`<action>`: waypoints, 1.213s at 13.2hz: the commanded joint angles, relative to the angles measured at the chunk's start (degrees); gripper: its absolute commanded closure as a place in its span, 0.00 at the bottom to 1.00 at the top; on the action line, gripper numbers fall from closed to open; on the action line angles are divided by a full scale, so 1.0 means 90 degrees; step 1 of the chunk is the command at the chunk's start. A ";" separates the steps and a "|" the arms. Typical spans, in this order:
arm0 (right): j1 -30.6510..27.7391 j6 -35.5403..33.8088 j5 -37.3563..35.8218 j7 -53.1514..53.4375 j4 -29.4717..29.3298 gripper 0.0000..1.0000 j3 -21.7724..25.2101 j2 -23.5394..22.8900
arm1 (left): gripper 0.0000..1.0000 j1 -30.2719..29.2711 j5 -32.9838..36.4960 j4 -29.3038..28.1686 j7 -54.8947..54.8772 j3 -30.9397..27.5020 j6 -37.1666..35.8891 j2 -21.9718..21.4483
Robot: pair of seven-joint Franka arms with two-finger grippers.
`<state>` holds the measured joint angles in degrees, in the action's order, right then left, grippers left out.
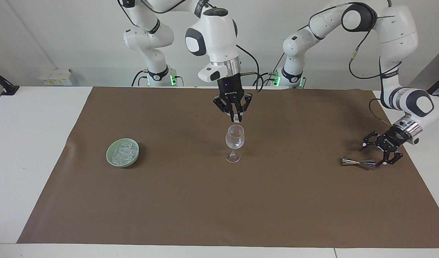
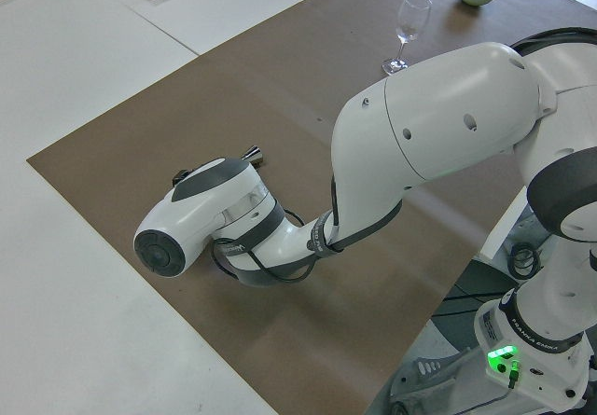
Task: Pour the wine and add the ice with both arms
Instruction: 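Carry the green ice cup with the right gripper over the glass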
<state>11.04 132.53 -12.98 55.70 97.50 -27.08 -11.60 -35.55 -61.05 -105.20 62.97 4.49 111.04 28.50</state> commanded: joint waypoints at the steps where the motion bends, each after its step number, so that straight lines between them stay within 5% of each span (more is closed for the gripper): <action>1: -0.0026 0.0333 -0.0325 -0.0115 -0.0101 1.00 -0.0039 -0.0322 | 0.17 -0.0103 0.0143 0.0030 0.0258 0.0038 -0.0199 0.0066; 6: 0.0052 0.0363 -0.0345 -0.0173 -0.0033 1.00 -0.0039 -0.0459 | 0.26 -0.0162 0.0085 -0.0264 0.0444 0.0038 -0.0131 0.0047; 8: 0.0043 0.0363 -0.0345 -0.0183 0.0045 1.00 -0.0048 -0.0450 | 0.43 -0.0162 0.0075 -0.0225 0.0532 0.0038 -0.0121 0.0047; 12: 0.0023 0.0343 -0.0345 -0.0203 0.0094 0.95 -0.0048 -0.0430 | 0.94 -0.0191 0.0065 -0.0156 0.0552 0.0038 -0.0180 0.0037; 16: -0.0006 0.0334 -0.0345 -0.0212 0.0153 0.90 -0.0048 -0.0410 | 0.99 -0.0230 0.0065 0.0018 0.0639 0.0029 -0.0325 0.0047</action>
<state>11.67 135.24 -14.98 54.86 98.23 -27.10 -15.52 -36.63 -61.10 -106.50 67.12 4.45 110.37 29.07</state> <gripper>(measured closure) 0.775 0.934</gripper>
